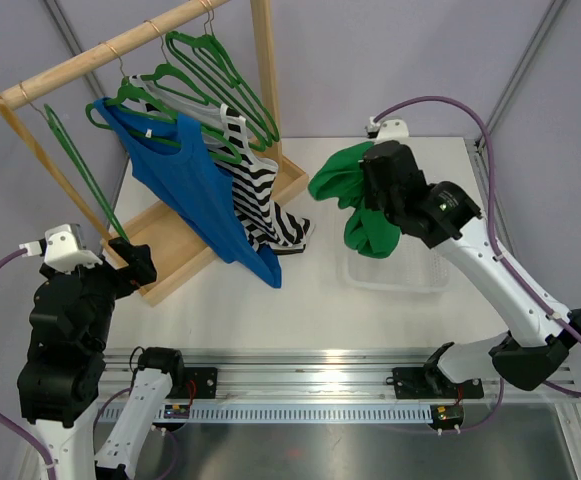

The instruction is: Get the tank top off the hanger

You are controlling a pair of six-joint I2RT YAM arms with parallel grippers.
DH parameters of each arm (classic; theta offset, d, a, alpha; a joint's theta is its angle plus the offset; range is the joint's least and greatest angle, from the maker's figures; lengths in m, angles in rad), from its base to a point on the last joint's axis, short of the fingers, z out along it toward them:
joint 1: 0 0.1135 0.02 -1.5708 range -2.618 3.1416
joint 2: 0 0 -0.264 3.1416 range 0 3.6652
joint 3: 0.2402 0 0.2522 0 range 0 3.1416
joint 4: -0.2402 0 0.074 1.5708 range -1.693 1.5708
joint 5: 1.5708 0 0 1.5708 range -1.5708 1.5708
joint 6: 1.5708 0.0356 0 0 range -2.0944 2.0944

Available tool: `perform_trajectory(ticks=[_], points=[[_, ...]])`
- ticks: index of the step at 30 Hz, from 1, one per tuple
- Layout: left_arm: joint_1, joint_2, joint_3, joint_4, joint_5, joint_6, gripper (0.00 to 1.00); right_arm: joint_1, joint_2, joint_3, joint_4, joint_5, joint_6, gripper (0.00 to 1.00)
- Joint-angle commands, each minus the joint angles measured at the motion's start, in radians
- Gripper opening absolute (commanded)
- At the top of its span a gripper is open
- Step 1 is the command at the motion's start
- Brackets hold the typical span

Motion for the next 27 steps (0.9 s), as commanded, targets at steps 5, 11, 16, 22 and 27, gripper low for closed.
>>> perform_trajectory(ticks=[5,11,16,22,27], points=[[-0.005,0.036,0.125,-0.003,-0.070,-0.045,0.99,-0.289,0.028,-0.098,0.195,-0.110,-0.060,0.00],[-0.005,0.036,0.170,0.012,-0.029,-0.101,0.99,-0.406,0.137,-0.184,0.280,-0.187,-0.033,0.01],[-0.005,0.136,0.282,0.012,0.099,-0.127,0.99,-0.409,0.155,-0.204,0.280,-0.164,-0.003,0.75],[-0.005,0.246,0.456,0.046,0.289,-0.168,0.99,-0.411,0.088,-0.202,0.248,-0.133,0.005,1.00],[-0.003,0.369,0.572,0.109,0.358,-0.205,0.99,-0.409,-0.018,-0.253,0.251,-0.147,0.069,0.99]])
